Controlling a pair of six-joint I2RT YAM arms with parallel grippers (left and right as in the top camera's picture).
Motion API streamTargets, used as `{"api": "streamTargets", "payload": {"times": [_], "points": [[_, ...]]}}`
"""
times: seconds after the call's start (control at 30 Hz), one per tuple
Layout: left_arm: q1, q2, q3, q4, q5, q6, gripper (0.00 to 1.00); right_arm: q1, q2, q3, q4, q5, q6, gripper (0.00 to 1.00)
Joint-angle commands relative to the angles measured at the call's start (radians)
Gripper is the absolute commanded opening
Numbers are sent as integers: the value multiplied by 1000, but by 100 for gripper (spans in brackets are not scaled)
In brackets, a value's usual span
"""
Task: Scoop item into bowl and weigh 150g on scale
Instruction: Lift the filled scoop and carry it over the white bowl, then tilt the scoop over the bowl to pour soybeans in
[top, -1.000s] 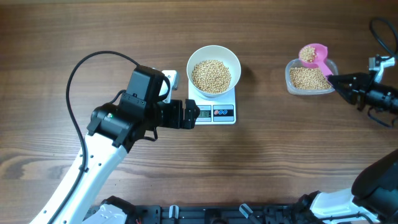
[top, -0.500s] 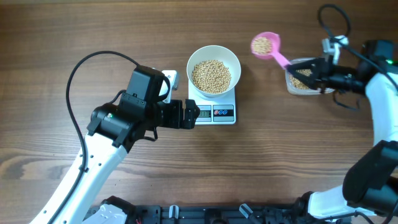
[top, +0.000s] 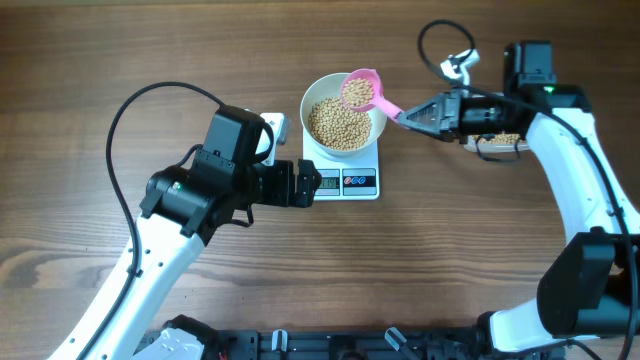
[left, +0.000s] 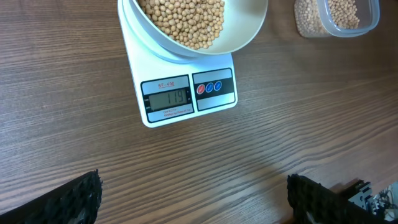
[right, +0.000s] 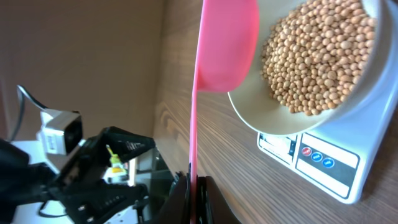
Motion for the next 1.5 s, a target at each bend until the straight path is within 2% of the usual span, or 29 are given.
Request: {"api": "streamTargets", "payload": {"times": [0.0, 0.37, 0.63, 0.9, 1.47], "points": [[-5, 4, -4, 2, 8, 21, 100, 54, 10, 12, 39, 42, 11, 5], [-5, 4, -4, 2, 9, 21, 100, 145, -49, 49, 58, 353, 40, 4], [-5, 4, -4, 2, 8, 21, 100, 158, -53, 64, 84, 375, 29, 4], [-5, 4, -4, 2, 8, 21, 100, 162, -62, 76, 129, 390, -23, 4], [-5, 4, -4, 2, 8, 21, 100, 275, -108, 80, 105, 692, -220, 4]]}}
